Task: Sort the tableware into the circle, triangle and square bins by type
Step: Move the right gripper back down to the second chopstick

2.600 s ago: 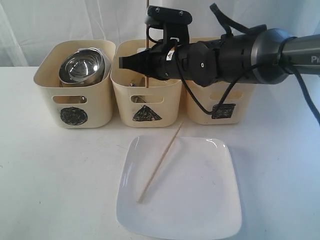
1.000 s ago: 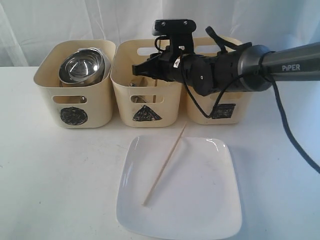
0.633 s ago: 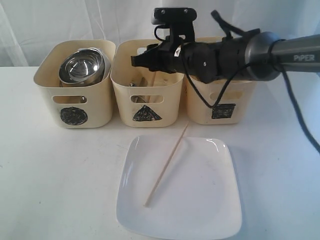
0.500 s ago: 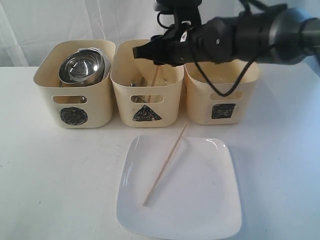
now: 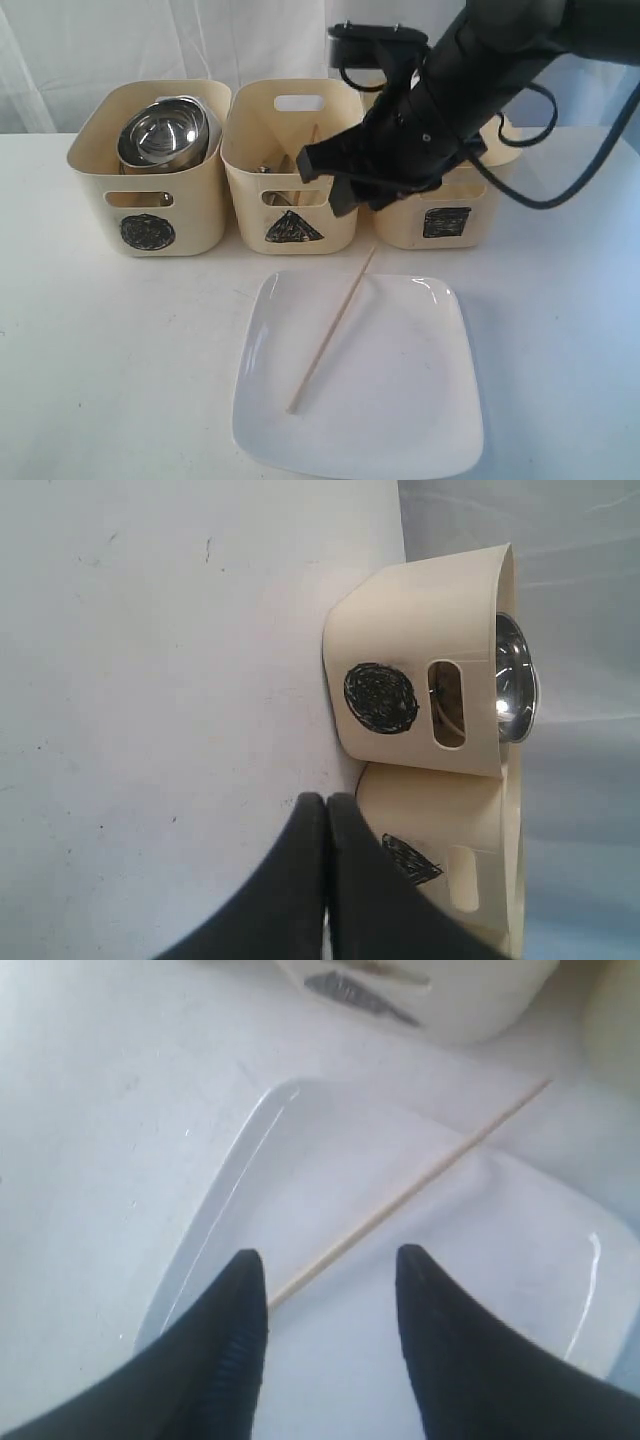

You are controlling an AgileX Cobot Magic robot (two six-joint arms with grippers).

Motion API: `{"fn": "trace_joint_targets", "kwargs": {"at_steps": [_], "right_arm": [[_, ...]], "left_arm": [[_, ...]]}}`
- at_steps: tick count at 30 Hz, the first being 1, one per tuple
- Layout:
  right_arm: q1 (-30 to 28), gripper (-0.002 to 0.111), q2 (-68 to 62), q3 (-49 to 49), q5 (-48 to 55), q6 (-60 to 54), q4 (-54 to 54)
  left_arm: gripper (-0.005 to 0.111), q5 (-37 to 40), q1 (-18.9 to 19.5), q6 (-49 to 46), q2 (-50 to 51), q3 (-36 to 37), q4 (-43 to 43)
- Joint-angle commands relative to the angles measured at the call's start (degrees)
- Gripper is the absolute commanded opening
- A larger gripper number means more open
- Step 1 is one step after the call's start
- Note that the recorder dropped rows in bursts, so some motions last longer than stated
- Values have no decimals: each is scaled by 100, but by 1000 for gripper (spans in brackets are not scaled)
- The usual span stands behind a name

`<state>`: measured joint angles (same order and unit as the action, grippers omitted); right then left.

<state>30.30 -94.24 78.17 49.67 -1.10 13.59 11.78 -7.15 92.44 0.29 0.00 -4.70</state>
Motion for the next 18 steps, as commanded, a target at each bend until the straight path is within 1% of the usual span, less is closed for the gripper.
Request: {"fn": "trace_joint_targets", "kwargs": {"at_steps": [1, 6, 10, 15, 16, 18], "right_arm": [[62, 40, -61, -592, -220, -24, 386], [62, 40, -282, -1167, -1146, -24, 592], [62, 41, -560, -1277, -1614, 151, 606], [62, 55, -1057, -1277, -1897, 676, 606], [62, 57, -1154, -1277, -1966, 784, 606], [62, 58, -1314, -1277, -2071, 935, 606]], "left_arm": [[0, -12, 11, -16, -29, 0, -46], [0, -12, 11, -16, -29, 0, -46], [0, -12, 11, -16, -29, 0, -46], [0, -12, 11, -16, -29, 0, -46], [0, -12, 11, -16, -29, 0, -46], [0, -12, 11, -16, -29, 0, -46]]}}
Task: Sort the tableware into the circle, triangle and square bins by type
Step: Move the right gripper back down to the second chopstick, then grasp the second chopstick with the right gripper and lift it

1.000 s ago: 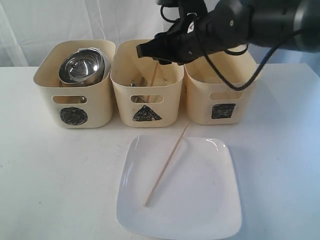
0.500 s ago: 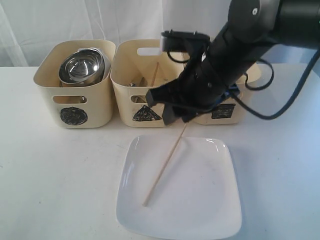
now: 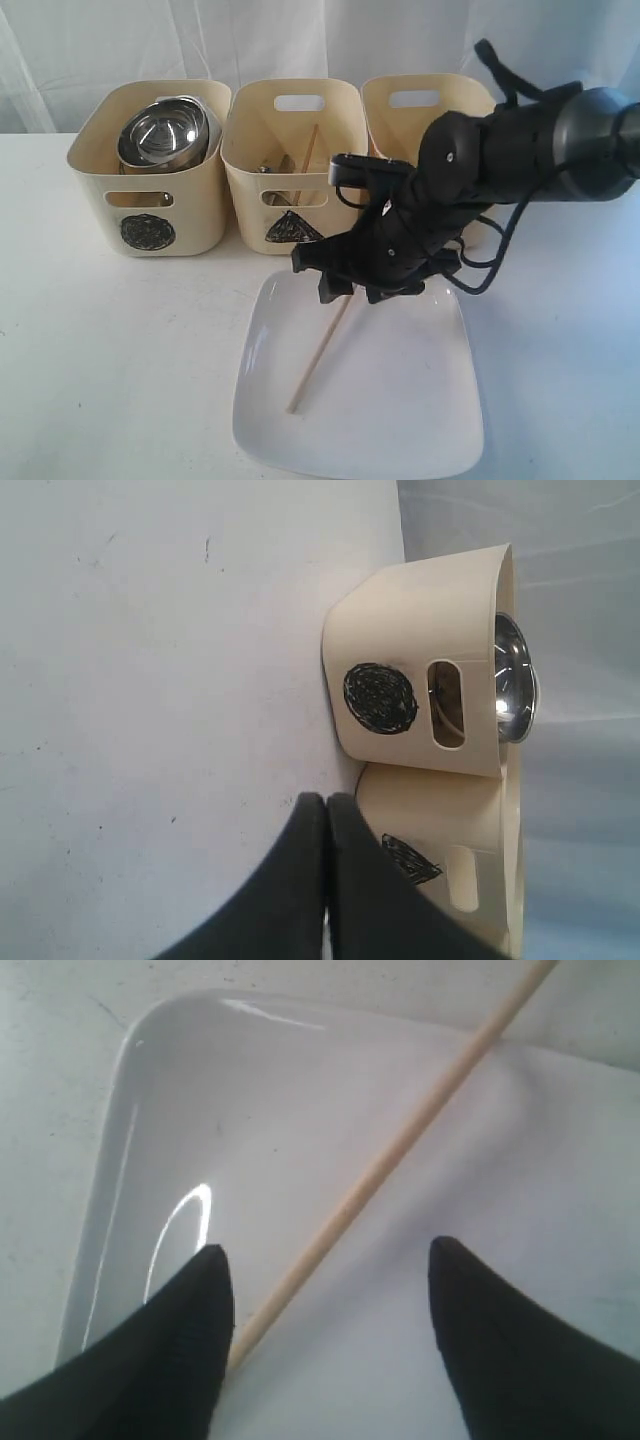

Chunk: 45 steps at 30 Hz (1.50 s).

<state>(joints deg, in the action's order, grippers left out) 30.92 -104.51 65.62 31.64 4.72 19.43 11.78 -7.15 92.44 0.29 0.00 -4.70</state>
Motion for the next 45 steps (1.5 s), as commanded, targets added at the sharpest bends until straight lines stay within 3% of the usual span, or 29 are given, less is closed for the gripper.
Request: {"fn": "trace_joint_targets", "kwargs": {"at_steps": [1, 25, 34, 38, 45], "right_arm": [[0, 58, -339, -22, -318, 413, 22], [0, 57, -956, -22, -1044, 971, 31], [0, 29, -1032, -22, -1058, 1070, 42], [0, 2, -1032, -22, -881, 1070, 42], [0, 0, -772, -22, -283, 613, 3]], "left_arm": [[0, -12, 11, -16, -29, 0, -46], [0, -12, 11, -16, -29, 0, -46], [0, -12, 11, -16, -29, 0, -46], [0, -12, 11, -16, -29, 0, -46], [0, -12, 11, -16, -29, 0, -46]]}}
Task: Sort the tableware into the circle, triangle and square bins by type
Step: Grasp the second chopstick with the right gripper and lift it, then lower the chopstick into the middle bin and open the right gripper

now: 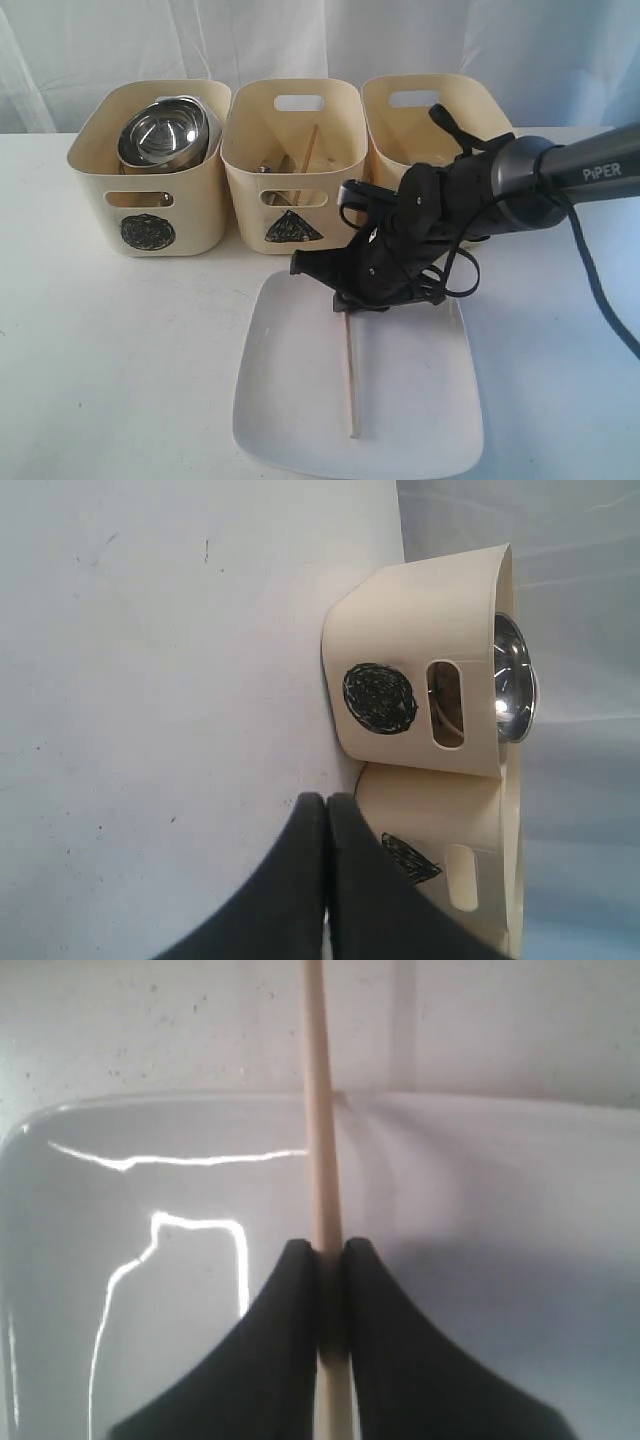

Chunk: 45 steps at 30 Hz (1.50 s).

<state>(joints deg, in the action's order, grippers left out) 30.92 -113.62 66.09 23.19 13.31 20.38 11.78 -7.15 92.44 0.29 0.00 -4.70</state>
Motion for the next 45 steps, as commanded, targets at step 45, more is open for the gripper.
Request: {"fn": "trace_joint_targets", "kwargs": {"at_steps": [45], "right_arm": [[0, 0, 376, 780, -6361, -406, -1376]], "left_arm": [[0, -12, 11, -16, -29, 0, -46]]}}
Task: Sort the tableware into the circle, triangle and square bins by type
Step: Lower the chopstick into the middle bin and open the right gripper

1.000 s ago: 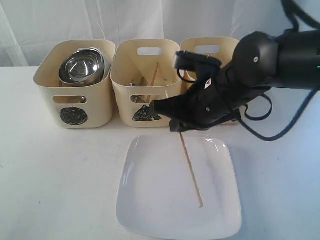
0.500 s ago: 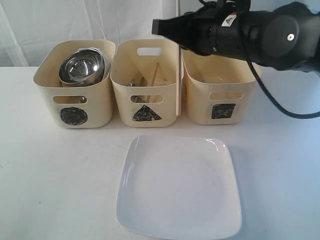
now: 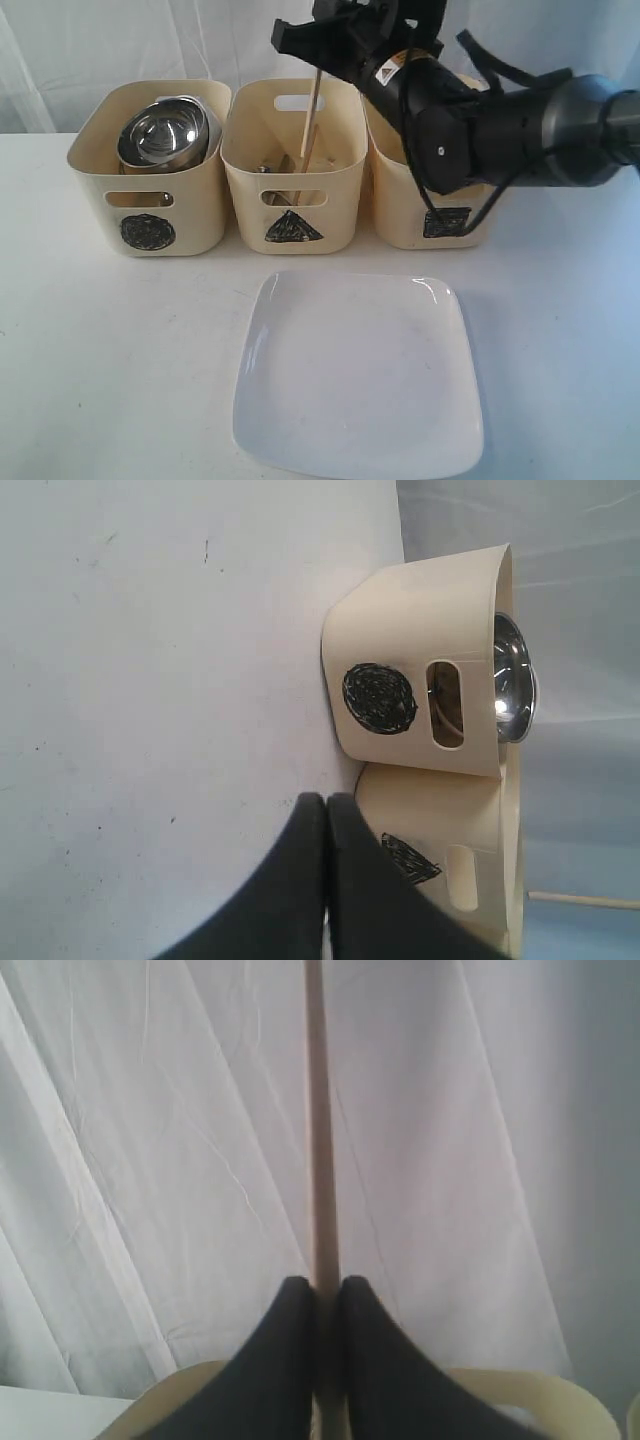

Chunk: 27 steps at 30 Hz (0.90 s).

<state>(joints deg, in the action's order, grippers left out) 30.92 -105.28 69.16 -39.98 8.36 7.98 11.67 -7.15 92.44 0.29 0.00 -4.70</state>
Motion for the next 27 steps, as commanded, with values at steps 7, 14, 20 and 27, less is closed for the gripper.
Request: {"fn": "trace_joint_targets", "kwargs": {"at_steps": [7, 14, 20, 27], "right_arm": [[-11, 0, -1030, 868, 94, 90, -178], [-11, 1, -1142, 971, 778, -368, -205], [-11, 21, -1142, 971, 923, -368, -334], [-11, 38, -1142, 971, 907, -368, -371]], "left_arm": [[0, -1, 11, -16, -29, 0, -46], [0, -1, 11, -16, -29, 0, -46], [0, -1, 11, -16, -29, 0, -46], [0, -1, 11, -16, -29, 0, -46]]}}
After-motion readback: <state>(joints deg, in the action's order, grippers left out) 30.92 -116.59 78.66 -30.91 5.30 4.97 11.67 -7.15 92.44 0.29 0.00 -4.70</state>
